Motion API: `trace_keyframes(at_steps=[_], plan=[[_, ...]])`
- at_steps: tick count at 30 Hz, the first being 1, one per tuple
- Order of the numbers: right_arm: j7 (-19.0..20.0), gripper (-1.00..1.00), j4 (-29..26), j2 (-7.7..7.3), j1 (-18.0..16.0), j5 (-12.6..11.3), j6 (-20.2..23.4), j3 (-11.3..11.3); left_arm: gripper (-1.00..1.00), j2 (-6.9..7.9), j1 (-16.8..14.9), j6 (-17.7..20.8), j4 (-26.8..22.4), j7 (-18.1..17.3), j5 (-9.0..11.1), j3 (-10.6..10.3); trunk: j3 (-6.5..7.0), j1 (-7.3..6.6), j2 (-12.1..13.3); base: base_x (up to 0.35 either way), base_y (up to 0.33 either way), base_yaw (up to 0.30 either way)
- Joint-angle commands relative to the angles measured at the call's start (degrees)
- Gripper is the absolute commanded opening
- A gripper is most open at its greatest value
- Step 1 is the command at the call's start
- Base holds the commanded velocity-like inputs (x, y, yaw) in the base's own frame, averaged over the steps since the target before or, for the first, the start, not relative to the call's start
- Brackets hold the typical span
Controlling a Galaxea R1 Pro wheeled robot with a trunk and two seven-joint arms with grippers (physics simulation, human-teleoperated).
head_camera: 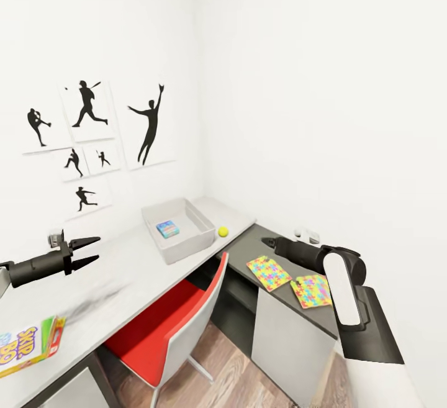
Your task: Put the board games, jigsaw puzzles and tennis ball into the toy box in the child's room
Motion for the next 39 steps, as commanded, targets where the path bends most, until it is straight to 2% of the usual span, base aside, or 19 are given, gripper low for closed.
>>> trace_keyframes(at_steps=[1,9,25,39], plan=[[-0.6,1.00,0.0,0.07,-0.1,-0.6,0.2,-0.1,1.00,0.06,0.0,0.4,0.0,0.0,0.2,0.0,-0.07,0.03,-0.1,0.000,0.263,-0.281],[-0.6,1.00,0.9,0.07,-0.1,-0.6,0.2,-0.1,1.00,0.11,0.1,0.3,0.1,0.0,0.2,0.0,-0.07,0.03,-0.1,-0.082,0.251,-0.281],[-0.6,1.00,1.1,-0.02,-0.1,-0.7,0.1,-0.2,1.00,0.10,0.1,0.2,0.1,0.0,0.2,0.0,-0.07,0.03,-0.1,-0.220,0.215,-0.281],[-0.7,1.00,3.5,-0.02,-0.1,-0.5,0.1,-0.3,1.00,0.03,0.2,-0.2,0.1,0.0,0.2,0.0,-0.07,0.03,-0.1,-0.219,0.027,-0.281]])
